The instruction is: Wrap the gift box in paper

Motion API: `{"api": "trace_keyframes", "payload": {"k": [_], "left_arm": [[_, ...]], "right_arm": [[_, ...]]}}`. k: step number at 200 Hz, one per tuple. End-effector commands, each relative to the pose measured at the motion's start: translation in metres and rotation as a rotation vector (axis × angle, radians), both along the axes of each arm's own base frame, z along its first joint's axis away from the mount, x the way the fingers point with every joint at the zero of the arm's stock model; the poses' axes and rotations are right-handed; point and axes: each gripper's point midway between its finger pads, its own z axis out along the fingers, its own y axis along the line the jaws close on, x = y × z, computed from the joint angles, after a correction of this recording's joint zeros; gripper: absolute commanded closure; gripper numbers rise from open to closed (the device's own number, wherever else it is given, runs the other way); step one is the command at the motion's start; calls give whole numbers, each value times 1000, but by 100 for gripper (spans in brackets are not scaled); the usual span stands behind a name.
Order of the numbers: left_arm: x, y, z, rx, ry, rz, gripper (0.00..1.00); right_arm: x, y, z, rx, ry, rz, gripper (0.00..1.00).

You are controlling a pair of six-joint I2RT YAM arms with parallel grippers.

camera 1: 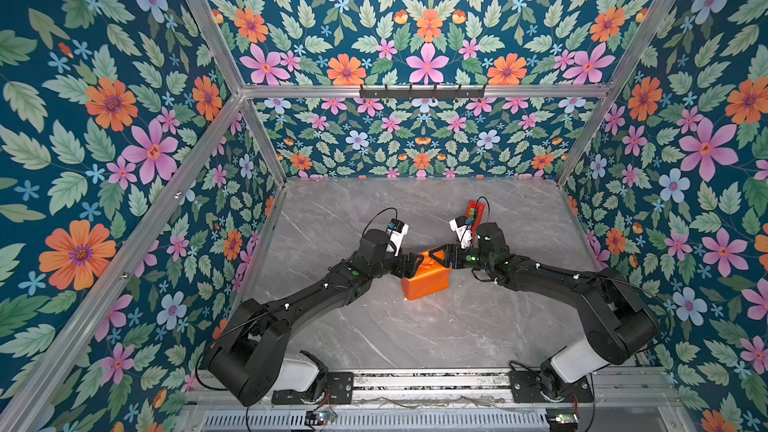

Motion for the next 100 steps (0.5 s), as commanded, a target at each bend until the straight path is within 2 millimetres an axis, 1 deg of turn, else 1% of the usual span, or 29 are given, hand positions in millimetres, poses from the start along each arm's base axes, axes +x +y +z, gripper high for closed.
{"api": "trace_keyframes", "payload": {"k": [1,12,28,47,60,76,100], "left_arm": [[-5,2,-15,30,61,-1,16],[-10,3,-22,49,79,-19,16],[-14,8,-32,86,92,-29,16],[-16,11,-36,110,86,-33,16],[-17,11,-37,112,90,-39,16],[-16,11,-37,111,88,-39,16],[-15,10,-35,110,84,-38,16]], "right_arm": [[-18,-8,-26,-75,103,19,33],[-17,-7,-22,-71,99,21,33],[-15,-5,-10,-53,89,20,32],[-13,-1,7,-10,76,19,29],[-13,1,13,10,78,16,28],[-17,3,15,10,86,18,27],[-24,4,9,3,113,18,25]]}}
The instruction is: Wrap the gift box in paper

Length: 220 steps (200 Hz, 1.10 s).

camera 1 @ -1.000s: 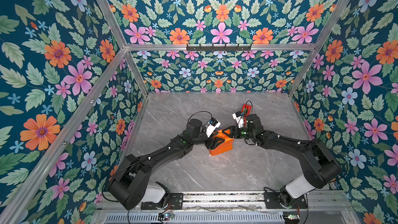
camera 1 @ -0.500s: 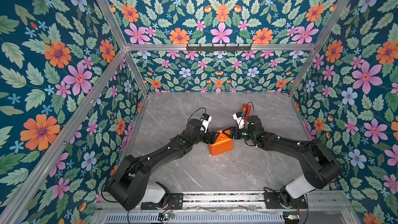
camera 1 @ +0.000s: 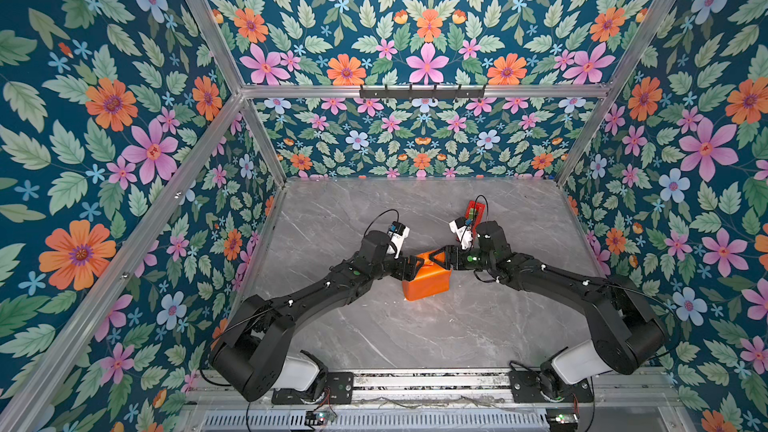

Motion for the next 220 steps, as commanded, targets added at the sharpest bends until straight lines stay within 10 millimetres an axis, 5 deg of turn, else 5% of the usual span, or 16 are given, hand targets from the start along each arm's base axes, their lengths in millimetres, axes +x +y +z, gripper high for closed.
{"api": "trace_keyframes", "payload": {"k": [1,60,118,220], "left_arm": [[-11,11,-24,91,65,-11,16],[-6,10,-17,66,57,19,16],[4,4,10,-108,84,109,14],[-19,16,-40,-19,227,87,16]], "right_arm": [[-11,2,-5,3,56,9,25],[-35,-8,-31,-57,136,20,22],[-44,-17,-41,-91,142,14,22],[-32,-9,-22,-19,129,-21,22]]}}
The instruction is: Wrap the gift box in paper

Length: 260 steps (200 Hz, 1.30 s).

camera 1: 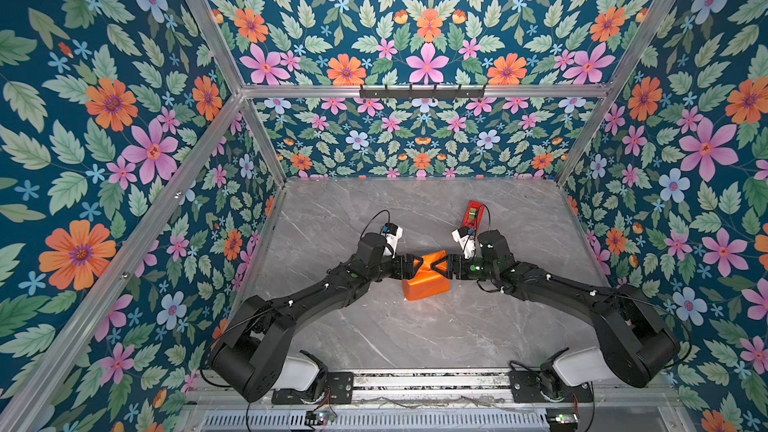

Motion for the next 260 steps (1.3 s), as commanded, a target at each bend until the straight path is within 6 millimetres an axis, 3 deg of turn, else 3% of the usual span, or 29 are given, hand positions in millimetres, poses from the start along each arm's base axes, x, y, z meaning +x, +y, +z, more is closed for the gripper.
{"api": "trace_keyframes", "payload": {"k": [1,53,139,212,260], "left_arm": [[-16,13,-34,111,87,-15,16],[-18,14,-41,129,82,-32,17],[-16,15,-43,145,70,-33,18],[-14,17,-42,157,63,-25,18],[-13,18,-41,166,59,-20,18]], "right_arm": [[-7,-1,-8,-2,79,-15,22],[1,9,8,99,106,-59,17],[-6,16,10,81,145,-29,10],[-28,-4,-8,-153,115,-5,7],[-30,-11,-5,-250,45,13,6]]}}
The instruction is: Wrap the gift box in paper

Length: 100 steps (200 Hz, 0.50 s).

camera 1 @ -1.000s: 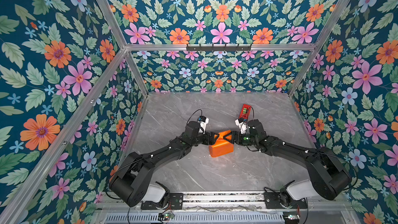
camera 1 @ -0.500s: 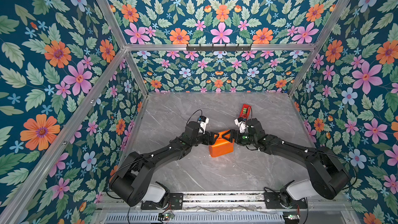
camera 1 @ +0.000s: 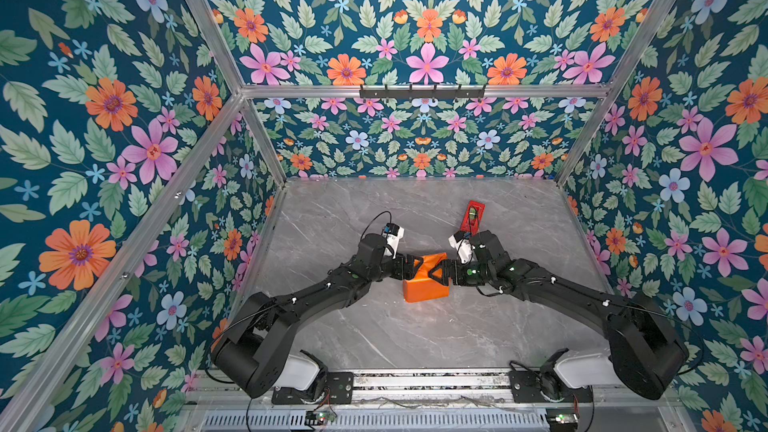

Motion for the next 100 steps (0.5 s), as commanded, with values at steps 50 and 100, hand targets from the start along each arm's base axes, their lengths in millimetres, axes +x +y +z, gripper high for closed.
{"api": "trace_keyframes", "payload": {"k": [50,100], "left_arm": [[-18,19,-37,151,108,-7,18],[-18,18,-33,154,112,-12,18]], "right_arm": [[1,-22,24,-65,-79,8,5],[39,-72,47,41,48,-210,6]]}}
